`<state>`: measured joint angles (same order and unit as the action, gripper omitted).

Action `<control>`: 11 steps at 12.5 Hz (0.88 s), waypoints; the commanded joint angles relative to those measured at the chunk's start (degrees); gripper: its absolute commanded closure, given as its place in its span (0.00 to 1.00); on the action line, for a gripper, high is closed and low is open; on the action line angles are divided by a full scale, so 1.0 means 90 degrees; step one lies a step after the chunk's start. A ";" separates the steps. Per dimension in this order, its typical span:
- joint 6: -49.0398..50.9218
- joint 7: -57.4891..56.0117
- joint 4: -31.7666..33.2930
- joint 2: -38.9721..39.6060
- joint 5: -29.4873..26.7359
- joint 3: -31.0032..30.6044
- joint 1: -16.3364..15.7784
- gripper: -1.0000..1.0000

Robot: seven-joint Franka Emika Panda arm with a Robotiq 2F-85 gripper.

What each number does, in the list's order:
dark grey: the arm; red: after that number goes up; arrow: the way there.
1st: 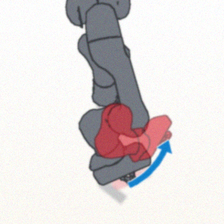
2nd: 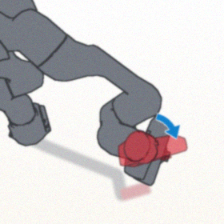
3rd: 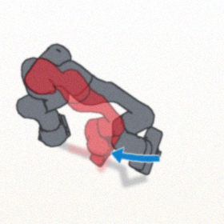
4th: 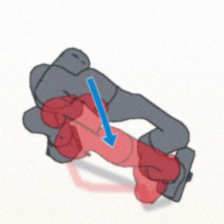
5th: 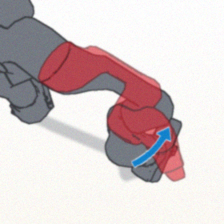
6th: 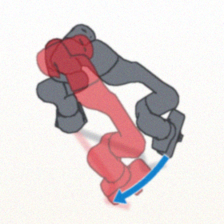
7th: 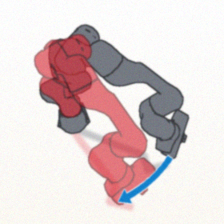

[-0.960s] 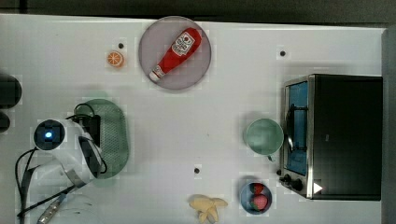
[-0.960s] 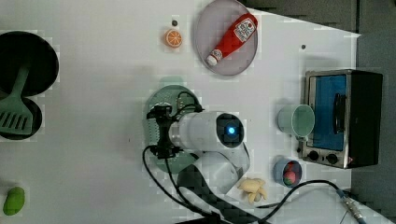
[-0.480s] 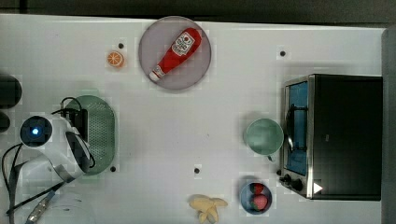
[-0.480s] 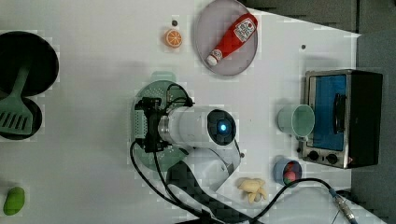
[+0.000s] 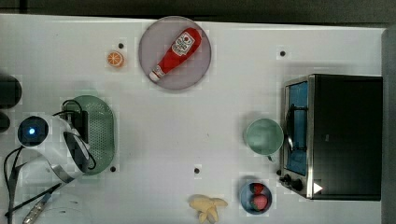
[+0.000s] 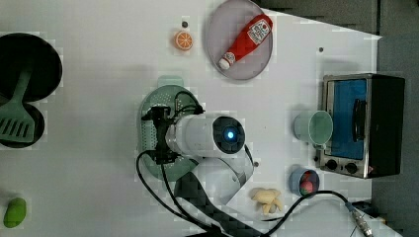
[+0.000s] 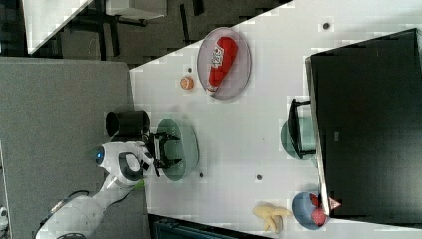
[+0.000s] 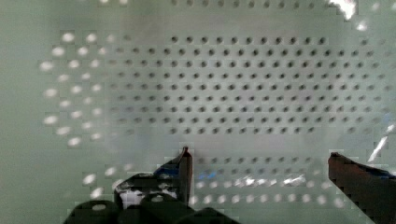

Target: Drag strainer right to left.

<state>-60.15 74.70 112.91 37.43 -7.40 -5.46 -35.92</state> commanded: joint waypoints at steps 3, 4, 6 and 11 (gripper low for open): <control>0.1557 -0.2013 -0.0080 -0.1746 -0.0101 0.0749 0.0103 0.00; 0.1847 -0.2508 -0.0079 -0.2140 -0.0101 0.1021 0.0132 0.00; 0.2532 -0.3304 -0.0081 -0.2931 -0.0100 0.1669 0.0197 0.00; 0.4452 -0.5992 -0.0089 -0.4737 0.0331 0.3423 0.0389 0.00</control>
<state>-23.02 32.93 109.44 -6.13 -6.64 23.23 -34.63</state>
